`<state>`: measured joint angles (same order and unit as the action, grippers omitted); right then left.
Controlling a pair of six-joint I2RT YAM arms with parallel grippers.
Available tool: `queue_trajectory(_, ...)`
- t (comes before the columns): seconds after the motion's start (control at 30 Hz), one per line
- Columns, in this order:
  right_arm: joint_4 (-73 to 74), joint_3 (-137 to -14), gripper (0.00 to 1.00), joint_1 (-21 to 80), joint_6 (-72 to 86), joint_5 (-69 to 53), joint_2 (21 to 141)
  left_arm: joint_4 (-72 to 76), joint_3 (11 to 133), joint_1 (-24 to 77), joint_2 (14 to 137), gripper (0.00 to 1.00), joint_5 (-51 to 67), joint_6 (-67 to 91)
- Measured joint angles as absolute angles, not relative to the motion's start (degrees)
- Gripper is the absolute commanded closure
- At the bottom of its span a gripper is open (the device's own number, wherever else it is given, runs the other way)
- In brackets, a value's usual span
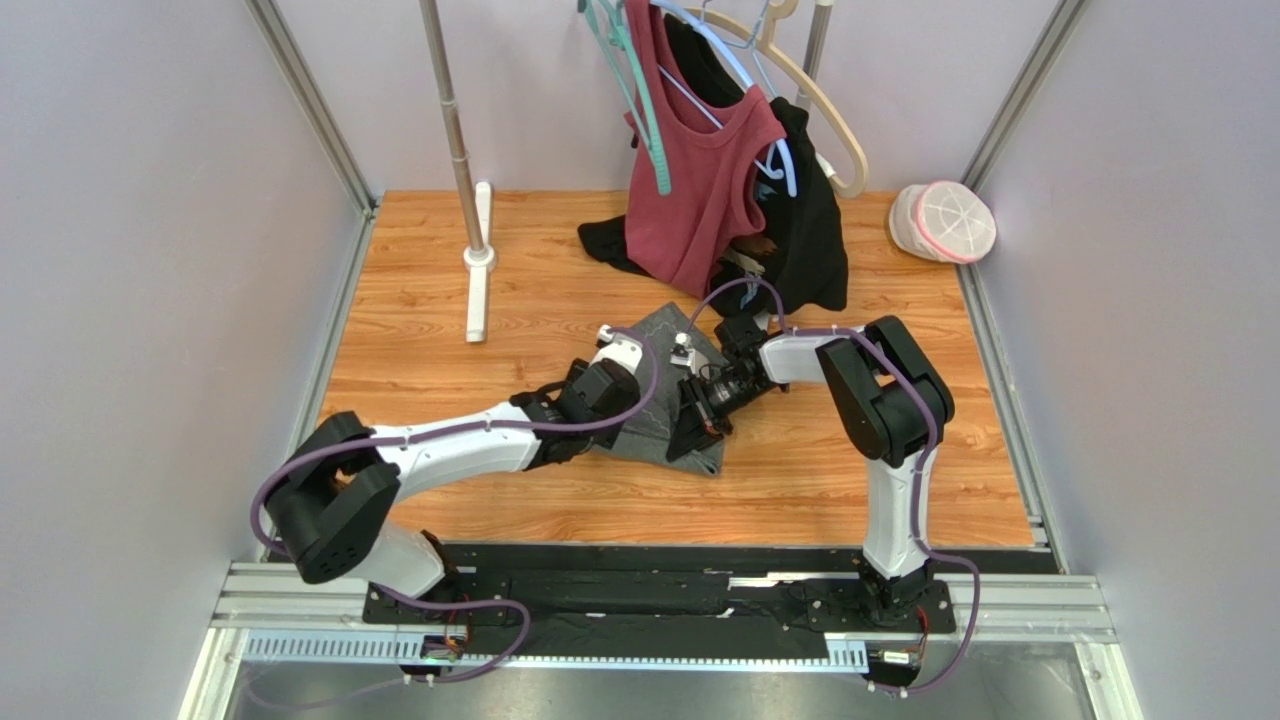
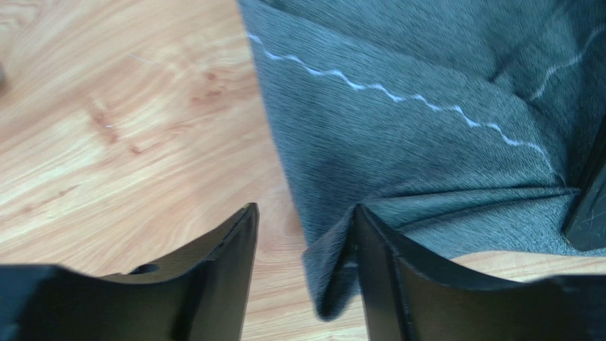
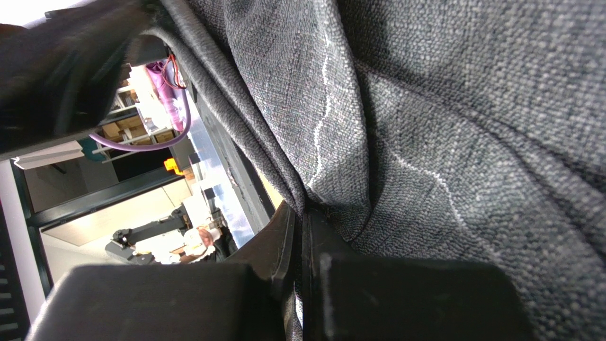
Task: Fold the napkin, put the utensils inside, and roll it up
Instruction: Roll the napkin with the utensil
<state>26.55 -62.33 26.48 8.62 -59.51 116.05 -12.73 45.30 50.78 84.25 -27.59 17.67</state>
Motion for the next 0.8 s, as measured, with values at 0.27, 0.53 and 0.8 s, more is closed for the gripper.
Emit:
queue_trajectory(0.27, 26.57, -62.33, 1.0, 26.48, 8.62, -59.51, 116.07, -14.22, 44.56, 48.07, 71.16, 0.33, -24.21, 18.85)
queue_trajectory(0.53, 26.57, -62.33, 1.0, 26.48, 8.62, -59.51, 116.07, -15.33, 39.05, 44.1, 60.2, 0.43, -7.29, 23.35)
queue_trajectory(0.8, 26.61, -62.33, 1.0, 26.48, 8.62, -59.48, 116.07, -15.79, 37.3, 41.74, 62.46, 0.43, 9.19, 30.5)
